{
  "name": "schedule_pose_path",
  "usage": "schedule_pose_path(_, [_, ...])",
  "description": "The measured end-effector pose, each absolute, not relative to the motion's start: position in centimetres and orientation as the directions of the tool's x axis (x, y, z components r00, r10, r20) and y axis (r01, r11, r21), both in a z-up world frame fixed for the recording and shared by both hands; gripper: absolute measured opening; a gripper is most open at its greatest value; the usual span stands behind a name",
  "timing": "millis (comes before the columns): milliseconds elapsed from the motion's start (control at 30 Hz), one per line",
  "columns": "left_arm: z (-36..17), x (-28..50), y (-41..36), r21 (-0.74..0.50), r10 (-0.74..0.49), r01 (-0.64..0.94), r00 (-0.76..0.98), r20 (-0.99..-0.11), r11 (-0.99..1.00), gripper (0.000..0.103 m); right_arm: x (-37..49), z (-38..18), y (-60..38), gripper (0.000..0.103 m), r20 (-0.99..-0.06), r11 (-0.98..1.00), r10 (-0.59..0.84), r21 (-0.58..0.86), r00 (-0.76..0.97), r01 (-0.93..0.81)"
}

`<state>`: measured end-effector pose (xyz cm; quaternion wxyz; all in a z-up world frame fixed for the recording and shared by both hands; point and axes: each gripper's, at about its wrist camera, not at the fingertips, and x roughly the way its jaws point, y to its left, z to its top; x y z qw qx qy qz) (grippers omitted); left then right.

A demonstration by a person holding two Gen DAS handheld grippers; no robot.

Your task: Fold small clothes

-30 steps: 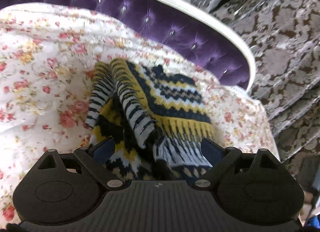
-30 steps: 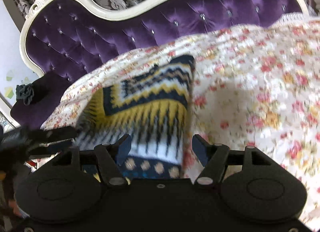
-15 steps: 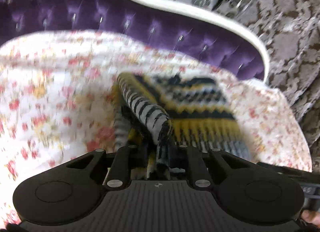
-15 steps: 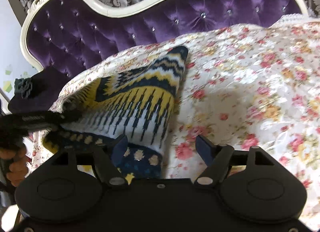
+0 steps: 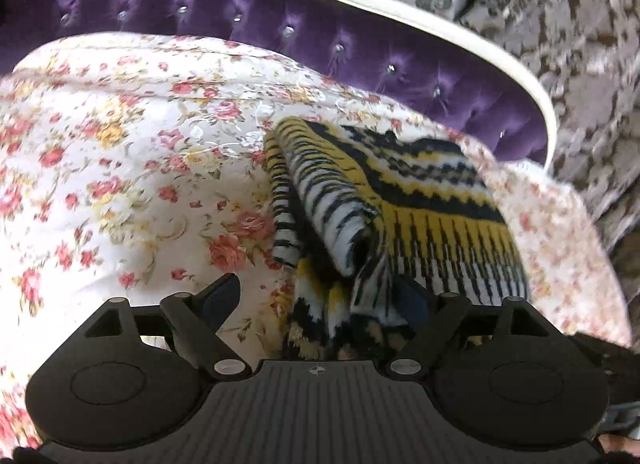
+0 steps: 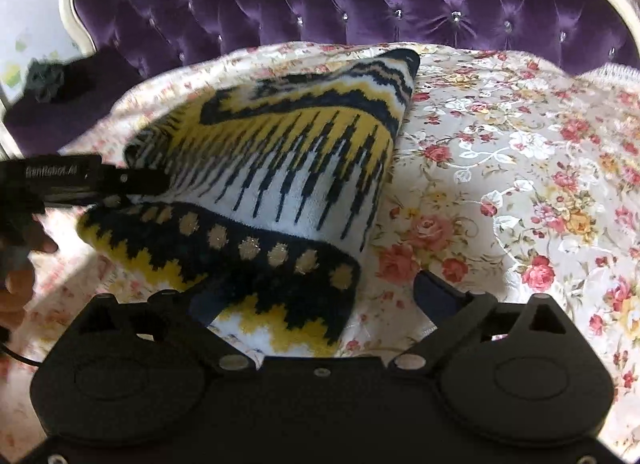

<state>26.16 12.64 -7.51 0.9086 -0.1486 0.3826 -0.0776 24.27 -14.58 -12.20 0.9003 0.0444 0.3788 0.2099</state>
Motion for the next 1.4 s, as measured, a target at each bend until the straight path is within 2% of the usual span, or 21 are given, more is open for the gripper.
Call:
schedule_pose_path(200, [-7.9, 26.2, 12.8, -0.382, -0.311, 0.040, 0.659, -0.685, 0.923, 0.083, 26.0, -10.6, -18.4, 0.101, -0.556, 0.854, 0.510, 0.417, 0.656, -0.310])
schedule_pose_path(300, [-8.2, 26.5, 12.3, -0.366, -0.311, 0.052, 0.646, -0.697, 0.929, 0.083, 27.9, -10.3, -19.6, 0.101, -0.529, 0.830, 0.534, 0.475, 0.659, -0.292])
schedule_pose_path(533, [-7.4, 26.2, 11.3, -0.364, -0.314, 0.080, 0.693, -0.649, 0.928, 0.083, 32.6, -11.0, -19.7, 0.101, -0.522, 0.791, 0.582, 0.541, 0.624, -0.285])
schedule_pose_path(733, [-8.1, 26.8, 9.7, -0.357, -0.346, 0.123, 0.654, -0.673, 0.926, 0.083, 34.9, -12.4, -18.9, 0.101, -0.512, 0.750, 0.635, 0.589, 0.578, -0.302])
schedule_pose_path(833, [-8.3, 27.3, 10.1, -0.404, -0.368, 0.106, 0.662, -0.654, 0.909, 0.083, 36.0, -13.5, -18.9, 0.102, -0.480, 0.696, 0.681, 0.658, 0.553, -0.286])
schedule_pose_path(900, [-8.5, 27.9, 10.3, -0.455, -0.399, 0.094, 0.654, -0.642, 0.885, 0.077, 36.4, -13.8, -19.0, 0.102, -0.439, 0.662, 0.702, 0.692, 0.560, -0.288])
schedule_pose_path(933, [-8.5, 28.2, 10.3, -0.471, -0.411, 0.089, 0.646, -0.643, 0.878, 0.062, 36.6, -14.0, -19.1, 0.102, -0.428, 0.648, 0.711, 0.707, 0.558, -0.283])
schedule_pose_path(967, [-8.6, 28.5, 10.2, -0.484, -0.421, 0.085, 0.638, -0.645, 0.871, 0.050, 36.8, -14.0, -19.1, 0.100, -0.417, 0.634, 0.719, 0.721, 0.557, -0.279])
schedule_pose_path(1000, [-8.6, 28.6, 10.2, -0.499, -0.435, 0.086, 0.631, -0.642, 0.862, 0.047, 36.9, -14.0, -19.1, 0.085, -0.410, 0.624, 0.726, 0.729, 0.552, -0.280])
schedule_pose_path(1033, [-8.7, 28.8, 10.1, -0.512, -0.447, 0.087, 0.624, -0.640, 0.854, 0.042, 37.0, -13.9, -18.8, 0.062, -0.426, 0.632, 0.726, 0.724, 0.540, -0.278])
schedule_pose_path(1067, [-8.6, 28.8, 10.0, -0.518, -0.455, 0.090, 0.620, -0.639, 0.850, 0.038, 37.0, -13.8, -18.5, 0.057, -0.466, 0.664, 0.705, 0.698, 0.534, -0.269])
schedule_pose_path(1133, [-8.4, 28.6, 9.9, -0.523, -0.464, 0.097, 0.617, -0.636, 0.847, 0.036, 36.6, -13.3, -18.3, 0.053, -0.487, 0.688, 0.691, 0.671, 0.534, -0.278])
schedule_pose_path(1400, [-7.9, 24.5, 9.0, -0.591, -0.553, 0.129, 0.552, -0.624, 0.797, 0.036, 32.1, -11.7, -19.9, 0.053, -0.546, 0.711, 0.673, 0.663, 0.499, -0.234])
